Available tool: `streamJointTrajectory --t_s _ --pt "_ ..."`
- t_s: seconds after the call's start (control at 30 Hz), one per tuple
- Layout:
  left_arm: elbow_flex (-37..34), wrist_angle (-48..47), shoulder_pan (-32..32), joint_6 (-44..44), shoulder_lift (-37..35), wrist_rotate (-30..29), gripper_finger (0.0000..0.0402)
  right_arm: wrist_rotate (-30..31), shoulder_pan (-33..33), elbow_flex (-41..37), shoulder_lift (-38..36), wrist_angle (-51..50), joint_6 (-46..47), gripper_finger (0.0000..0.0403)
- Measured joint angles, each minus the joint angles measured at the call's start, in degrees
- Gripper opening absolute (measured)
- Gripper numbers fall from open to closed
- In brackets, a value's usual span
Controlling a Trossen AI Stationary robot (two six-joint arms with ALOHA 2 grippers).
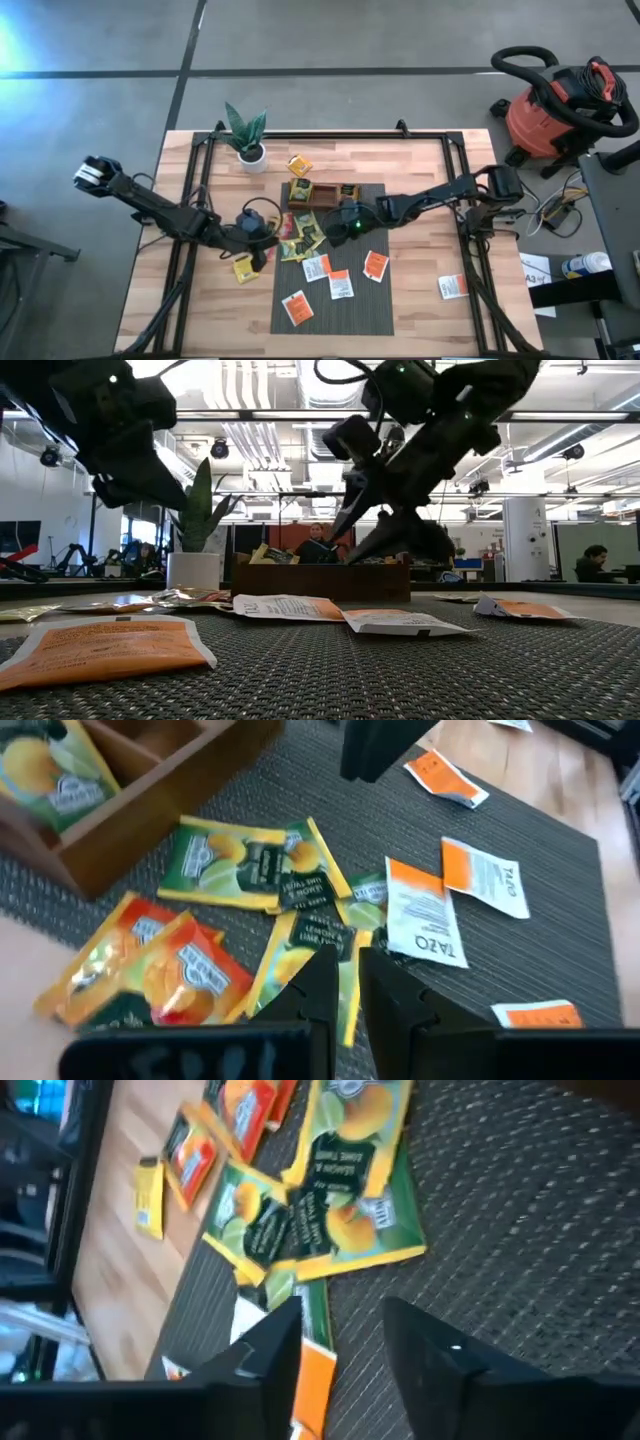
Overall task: Pick & Place Tea
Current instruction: Put the yellow tea bag into the left compartment of the wooden organizer
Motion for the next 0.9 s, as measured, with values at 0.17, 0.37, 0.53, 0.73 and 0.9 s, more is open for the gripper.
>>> streamJointTrajectory --t_s 0.17,0.37,0.53,0.73,0.9 --pt "0.07 8.3 5.11 7.31 6.44 2.27 0.0039 -0.72 0.02 1.17 3.16 0.71 0.49 0.0175" --pt "4.43 10.24 11.73 9.54 16.76 9.15 0.0039 -0.96 0.0 4.59 7.8 0.62 0.48 0.018" --pt "7.16 10.08 13.61 10.92 23.97 13.25 0.0039 -0.7 -0.11 6.69 10.76 0.16 0.49 0.018" --pt "9.3 9.92 13.69 10.48 29.72 14.57 0.0039 -0.26 -0.15 6.73 10.78 0.42 0.36 0.018" --pt "10.44 10.17 13.69 10.49 30.96 14.55 0.0039 2.05 -0.15 6.14 8.78 -1.37 0.2 0.018"
